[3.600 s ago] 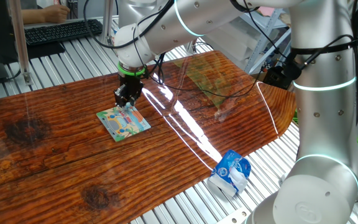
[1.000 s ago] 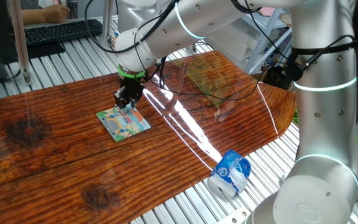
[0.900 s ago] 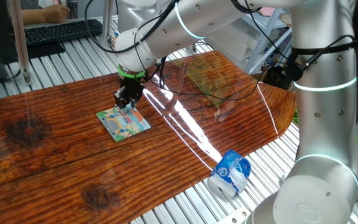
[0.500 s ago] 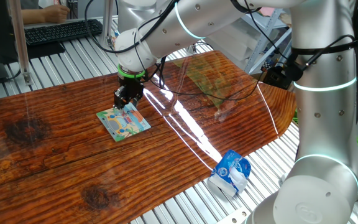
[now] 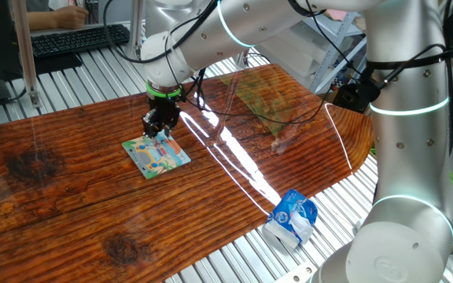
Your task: Assemble one piece of a puzzle
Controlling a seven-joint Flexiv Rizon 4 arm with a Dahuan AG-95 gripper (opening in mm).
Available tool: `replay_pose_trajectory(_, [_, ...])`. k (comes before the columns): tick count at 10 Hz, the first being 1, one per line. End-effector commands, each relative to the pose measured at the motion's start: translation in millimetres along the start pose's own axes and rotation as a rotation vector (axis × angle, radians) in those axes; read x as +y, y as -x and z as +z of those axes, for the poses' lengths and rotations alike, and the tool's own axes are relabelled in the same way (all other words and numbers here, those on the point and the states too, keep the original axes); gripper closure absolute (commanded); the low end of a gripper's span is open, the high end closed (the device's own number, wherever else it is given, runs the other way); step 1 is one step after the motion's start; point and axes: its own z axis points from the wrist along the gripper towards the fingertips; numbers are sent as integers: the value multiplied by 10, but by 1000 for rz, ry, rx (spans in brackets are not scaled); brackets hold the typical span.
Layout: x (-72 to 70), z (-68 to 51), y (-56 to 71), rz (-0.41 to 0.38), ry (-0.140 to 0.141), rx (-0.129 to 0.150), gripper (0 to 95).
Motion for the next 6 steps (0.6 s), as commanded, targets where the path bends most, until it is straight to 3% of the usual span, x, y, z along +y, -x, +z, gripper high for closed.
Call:
replay_pose_trajectory(1, [12,-11,-15,11,5,0,760])
replay_pose_trajectory(6, [36,-7,-34,31,13,2,760])
